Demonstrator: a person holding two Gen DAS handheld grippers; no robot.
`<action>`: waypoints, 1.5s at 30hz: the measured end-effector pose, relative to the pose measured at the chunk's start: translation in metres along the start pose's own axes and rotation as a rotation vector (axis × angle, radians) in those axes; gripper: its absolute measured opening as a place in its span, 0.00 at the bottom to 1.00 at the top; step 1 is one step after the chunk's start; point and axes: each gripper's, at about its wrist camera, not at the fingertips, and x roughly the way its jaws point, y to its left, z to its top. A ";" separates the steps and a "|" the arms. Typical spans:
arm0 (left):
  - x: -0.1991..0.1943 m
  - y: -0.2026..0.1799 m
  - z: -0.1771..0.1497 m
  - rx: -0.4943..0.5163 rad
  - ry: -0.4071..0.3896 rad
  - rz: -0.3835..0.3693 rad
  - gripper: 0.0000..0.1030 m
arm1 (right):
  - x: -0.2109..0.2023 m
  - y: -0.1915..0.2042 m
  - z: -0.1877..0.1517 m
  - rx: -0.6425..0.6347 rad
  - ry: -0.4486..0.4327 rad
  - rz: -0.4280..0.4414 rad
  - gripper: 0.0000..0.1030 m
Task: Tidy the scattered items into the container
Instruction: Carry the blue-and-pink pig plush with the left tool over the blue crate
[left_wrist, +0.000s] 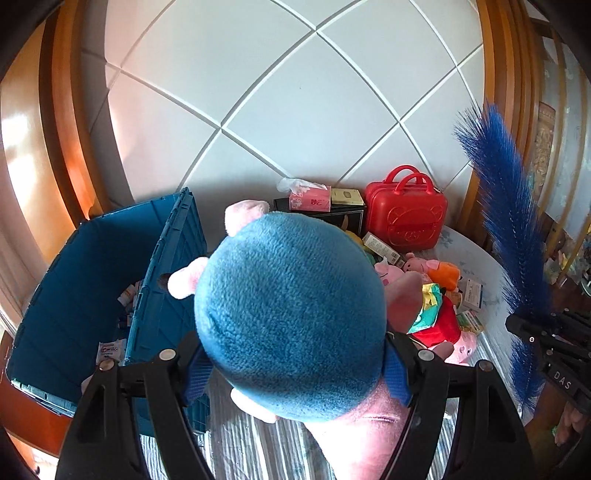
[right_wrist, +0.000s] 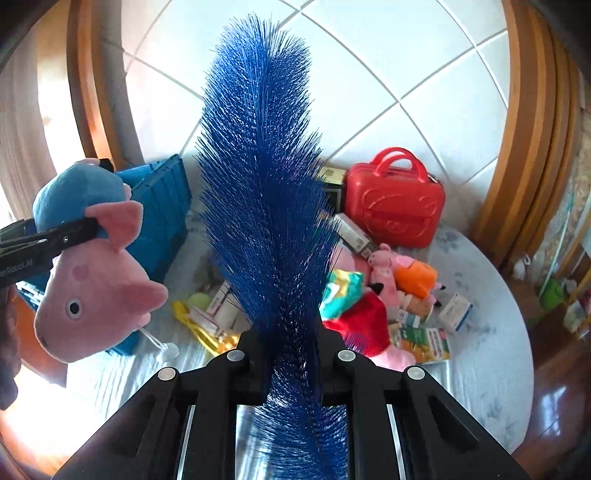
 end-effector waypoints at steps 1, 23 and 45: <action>-0.001 0.006 0.000 -0.005 -0.002 -0.002 0.73 | -0.001 0.006 0.003 -0.004 -0.003 0.002 0.15; -0.028 0.151 0.010 -0.092 -0.061 0.044 0.73 | 0.012 0.146 0.068 -0.118 -0.050 0.070 0.16; -0.038 0.284 0.009 -0.161 -0.094 0.070 0.73 | 0.023 0.297 0.112 -0.213 -0.085 0.125 0.16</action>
